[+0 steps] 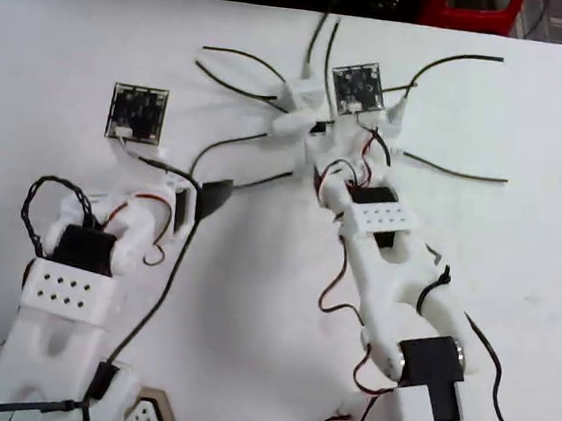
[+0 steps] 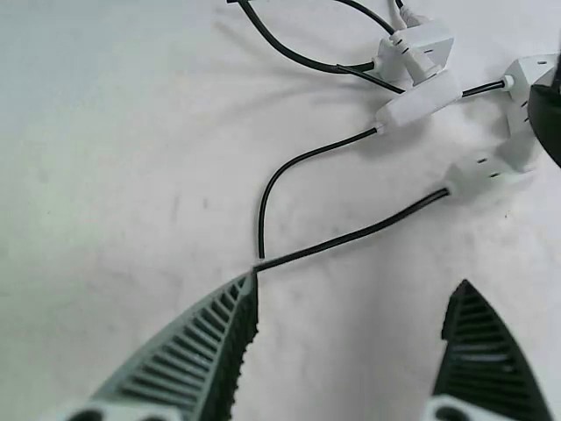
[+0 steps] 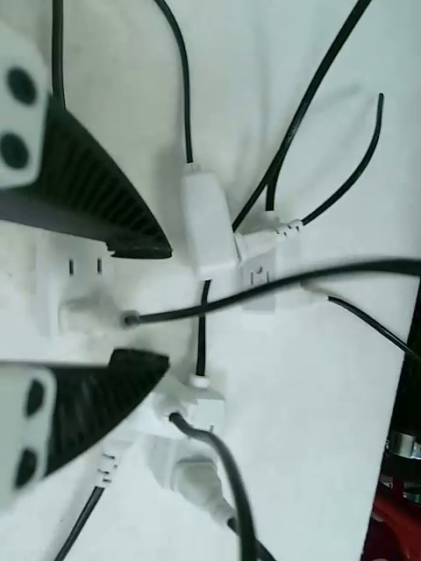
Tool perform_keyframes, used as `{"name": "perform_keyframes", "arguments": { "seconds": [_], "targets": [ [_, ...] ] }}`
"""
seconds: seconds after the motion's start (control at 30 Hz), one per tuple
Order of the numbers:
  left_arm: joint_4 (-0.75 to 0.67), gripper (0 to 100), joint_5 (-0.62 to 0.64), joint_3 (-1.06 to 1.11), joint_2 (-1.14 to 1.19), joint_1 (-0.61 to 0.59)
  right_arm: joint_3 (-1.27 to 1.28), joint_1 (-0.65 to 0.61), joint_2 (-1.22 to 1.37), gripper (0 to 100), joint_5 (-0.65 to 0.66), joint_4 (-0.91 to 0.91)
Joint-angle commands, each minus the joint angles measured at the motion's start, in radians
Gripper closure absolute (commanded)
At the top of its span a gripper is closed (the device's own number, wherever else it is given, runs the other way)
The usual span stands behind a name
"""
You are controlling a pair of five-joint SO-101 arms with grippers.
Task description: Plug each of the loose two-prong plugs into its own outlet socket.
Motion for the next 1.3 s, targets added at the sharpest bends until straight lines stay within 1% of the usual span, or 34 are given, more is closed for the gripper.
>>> {"name": "perform_keyframes", "arguments": {
  "seconds": [0.0, 0.1, 0.17, 0.23, 0.33, 0.4, 0.5, 0.6, 0.63, 0.7, 0.8, 1.07, 1.2, 1.27],
  "targets": [
    [0.005, 66, 0.005, -0.005, -0.028, -0.007, -0.052, -0.004, -0.039, 73.1, -0.002, 0.084],
    [0.005, 66, 0.005, -0.005, -0.028, -0.008, -0.049, -0.005, -0.108, 73.0, 0.0, 0.189],
    [0.005, 66, 0.005, -0.005, -0.028, -0.008, -0.049, -0.004, -0.176, 74.6, 0.0, 0.28],
    [0.005, 66, 0.005, -0.005, -0.033, -0.008, -0.046, 0.002, -0.254, 80.2, -0.008, 0.371],
    [0.002, 67, 0.003, -0.011, -0.036, -0.013, -0.043, 0.005, -0.358, 92.3, -0.009, 0.476],
    [0.0, 70, -0.035, -0.011, -0.062, -0.013, -0.021, 0.005, -0.421, 99.0, -0.009, 0.519],
    [0.008, 83, -0.118, -0.003, -0.151, -0.005, 0.069, 0.005, -0.51, 96.1, -0.009, 0.536],
    [0.0, 97, -0.183, 0.041, -0.262, -0.005, 0.178, 0.005, -0.608, 98.1, -0.002, 0.53],
    [-0.002, 98, -0.209, 0.068, -0.305, -0.005, 0.21, 0.004, -0.642, 98.3, -0.002, 0.53],
    [-0.002, 96, -0.238, 0.123, -0.387, -0.008, 0.276, 0.005, -0.717, 98.1, -0.005, 0.53],
    [-0.002, 98, -0.244, 0.212, -0.515, -0.013, 0.377, 0.005, -0.831, 98.1, -0.008, 0.53],
    [0.005, 97, -0.249, 0.474, -0.811, -0.013, 0.674, 0.005, -1.144, 98.1, -0.009, 0.53],
    [0.006, 97, -0.328, 0.582, -0.952, -0.013, 0.801, 0.028, -1.314, 98.1, -0.009, 0.53],
    [0.006, 97, -0.348, 0.62, -0.984, -0.024, 0.853, 0.05, -1.395, 98.1, -0.009, 0.533]
  ]
}}
